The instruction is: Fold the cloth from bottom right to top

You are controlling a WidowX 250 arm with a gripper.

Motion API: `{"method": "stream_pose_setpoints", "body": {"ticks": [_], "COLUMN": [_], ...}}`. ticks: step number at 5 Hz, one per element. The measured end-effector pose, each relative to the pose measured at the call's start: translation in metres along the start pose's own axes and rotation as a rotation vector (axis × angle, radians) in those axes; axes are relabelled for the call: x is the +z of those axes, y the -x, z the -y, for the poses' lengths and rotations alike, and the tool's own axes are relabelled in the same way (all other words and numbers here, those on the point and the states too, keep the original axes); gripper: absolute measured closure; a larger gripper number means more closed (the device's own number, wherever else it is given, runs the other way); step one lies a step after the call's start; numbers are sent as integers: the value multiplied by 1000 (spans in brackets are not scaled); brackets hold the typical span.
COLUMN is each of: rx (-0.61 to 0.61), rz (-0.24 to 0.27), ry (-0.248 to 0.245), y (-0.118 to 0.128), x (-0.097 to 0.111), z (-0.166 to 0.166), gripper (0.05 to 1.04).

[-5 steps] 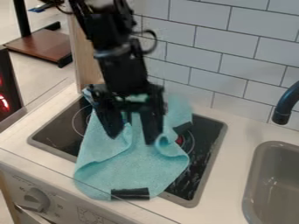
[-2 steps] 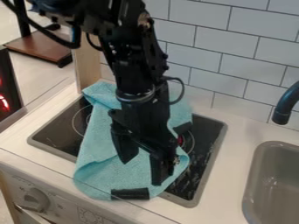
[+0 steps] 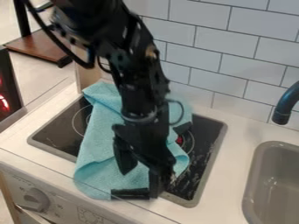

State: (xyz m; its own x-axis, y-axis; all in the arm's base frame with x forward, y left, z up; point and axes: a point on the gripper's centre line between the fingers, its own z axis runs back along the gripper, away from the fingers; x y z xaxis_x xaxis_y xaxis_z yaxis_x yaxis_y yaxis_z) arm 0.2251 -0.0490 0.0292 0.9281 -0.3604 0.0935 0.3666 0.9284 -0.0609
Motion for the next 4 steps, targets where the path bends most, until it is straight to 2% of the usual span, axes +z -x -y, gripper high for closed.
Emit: {"method": "stream_pose_setpoints", "body": {"ticks": [1, 2, 4], "rx": [-39, -64, -67], "rz": [-14, -19, -27], "ry": [-7, -14, -73], "y": [-2, -2, -3], "x": [-11, -11, -17], "z": [4, 6, 4], "gripper": [85, 124, 669]}}
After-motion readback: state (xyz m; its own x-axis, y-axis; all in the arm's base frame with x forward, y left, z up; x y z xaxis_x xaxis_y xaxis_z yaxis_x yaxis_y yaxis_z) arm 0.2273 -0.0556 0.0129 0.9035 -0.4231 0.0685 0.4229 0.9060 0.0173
